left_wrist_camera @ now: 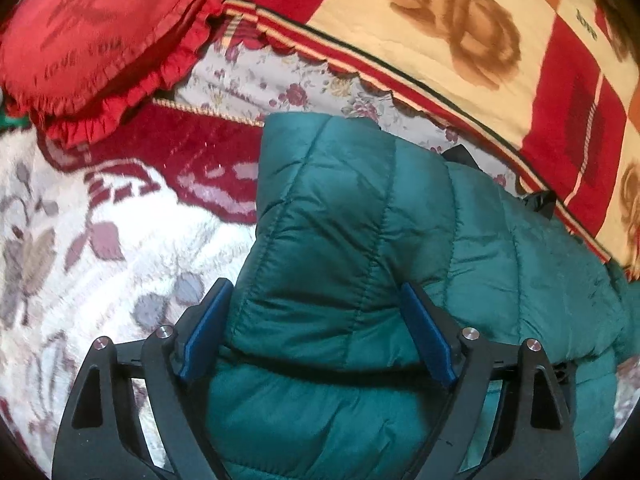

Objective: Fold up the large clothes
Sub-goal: 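Move the right tool to the other sleeve cuff and grasp it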

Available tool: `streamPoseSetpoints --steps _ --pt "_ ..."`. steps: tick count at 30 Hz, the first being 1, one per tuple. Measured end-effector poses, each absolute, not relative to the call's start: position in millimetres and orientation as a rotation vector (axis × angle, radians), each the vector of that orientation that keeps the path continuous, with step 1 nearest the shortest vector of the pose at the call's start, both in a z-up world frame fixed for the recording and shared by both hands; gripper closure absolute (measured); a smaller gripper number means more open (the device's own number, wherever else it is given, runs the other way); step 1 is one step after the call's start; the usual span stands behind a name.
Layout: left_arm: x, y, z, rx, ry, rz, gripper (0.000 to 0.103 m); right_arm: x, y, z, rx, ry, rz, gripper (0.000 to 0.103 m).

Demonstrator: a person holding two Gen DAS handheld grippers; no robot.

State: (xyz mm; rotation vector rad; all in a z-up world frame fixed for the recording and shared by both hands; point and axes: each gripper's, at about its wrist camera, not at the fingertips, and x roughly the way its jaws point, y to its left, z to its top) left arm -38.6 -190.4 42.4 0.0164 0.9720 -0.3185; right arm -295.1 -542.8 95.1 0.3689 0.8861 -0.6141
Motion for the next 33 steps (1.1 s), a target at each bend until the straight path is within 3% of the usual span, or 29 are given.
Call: streamPoseSetpoints --steps 9,12,25,33 --pt "-43 -195 43 0.032 0.951 -0.310 0.018 -329 -592 95 0.393 0.877 -0.741 0.018" --pt "-42 -193 42 0.019 0.953 -0.316 0.018 -346 -615 98 0.422 0.851 -0.788 0.013" --pt "-61 -187 77 -0.042 0.815 -0.393 0.018 -421 -723 107 0.619 0.749 -1.039 0.013" --pt "-62 -208 63 0.022 0.855 -0.400 0.018 -427 -759 108 0.673 0.696 -1.087 0.012"
